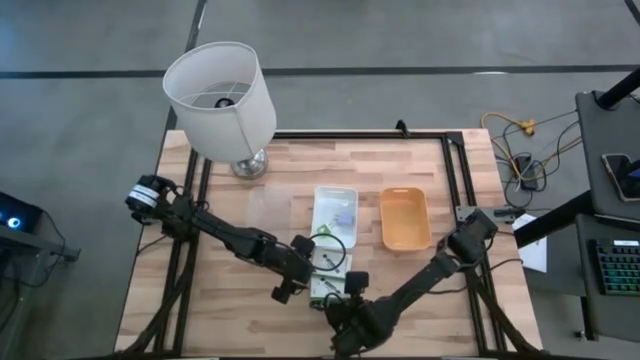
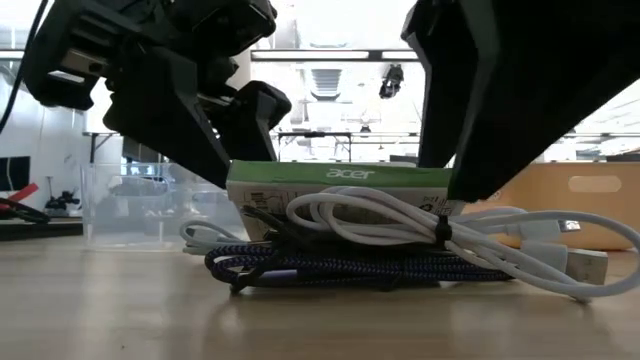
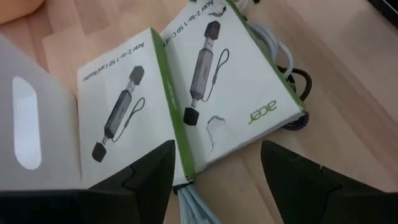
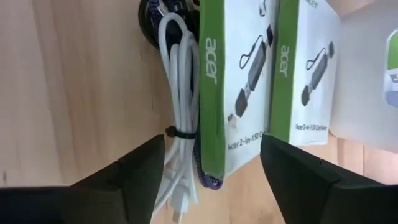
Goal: Pick and place items into bin
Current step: Put the bottom white card reader box into the yellow bin
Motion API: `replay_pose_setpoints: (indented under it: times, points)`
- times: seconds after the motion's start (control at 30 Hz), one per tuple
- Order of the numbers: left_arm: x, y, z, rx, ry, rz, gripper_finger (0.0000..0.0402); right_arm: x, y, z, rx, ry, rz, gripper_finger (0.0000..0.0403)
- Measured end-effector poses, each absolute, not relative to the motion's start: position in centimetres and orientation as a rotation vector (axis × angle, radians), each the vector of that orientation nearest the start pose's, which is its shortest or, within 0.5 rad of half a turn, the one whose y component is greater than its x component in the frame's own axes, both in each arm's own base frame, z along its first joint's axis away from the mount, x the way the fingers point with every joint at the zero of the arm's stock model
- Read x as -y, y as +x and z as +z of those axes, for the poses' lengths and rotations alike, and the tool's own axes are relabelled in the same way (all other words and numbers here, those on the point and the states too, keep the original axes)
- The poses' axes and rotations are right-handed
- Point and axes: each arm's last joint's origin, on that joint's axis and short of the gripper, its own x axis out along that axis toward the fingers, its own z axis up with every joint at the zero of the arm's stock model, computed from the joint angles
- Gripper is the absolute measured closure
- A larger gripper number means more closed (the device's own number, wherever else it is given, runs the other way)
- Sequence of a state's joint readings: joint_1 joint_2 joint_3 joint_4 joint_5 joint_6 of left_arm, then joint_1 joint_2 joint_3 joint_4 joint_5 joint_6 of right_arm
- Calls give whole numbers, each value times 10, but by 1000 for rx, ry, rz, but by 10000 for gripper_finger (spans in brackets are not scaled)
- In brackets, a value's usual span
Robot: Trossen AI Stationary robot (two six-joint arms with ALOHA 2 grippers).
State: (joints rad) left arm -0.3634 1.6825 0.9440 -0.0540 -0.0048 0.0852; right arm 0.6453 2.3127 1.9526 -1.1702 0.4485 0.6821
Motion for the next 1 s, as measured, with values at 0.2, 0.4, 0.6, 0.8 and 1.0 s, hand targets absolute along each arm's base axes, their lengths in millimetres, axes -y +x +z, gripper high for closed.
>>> replay_pose_setpoints:
  times: [0.2,0.4,0.6,0.8,1.0]
  points:
    - [120,319,178,-743,220,-370,181,-258,366,183,-1235,-202,-282,161]
    - [120,319,178,-740,217,-372,181,-249,365,167,-1273,-211,-294,164]
    - [120,319,178,-739,216,-372,181,-248,367,166,-1260,-228,-274,167]
    - [120,319,178,-740,214,-371,181,-234,373,163,-1275,-228,-302,205]
    - [120,319,178,-742,201,-366,181,-227,377,162,-1283,-227,-313,267]
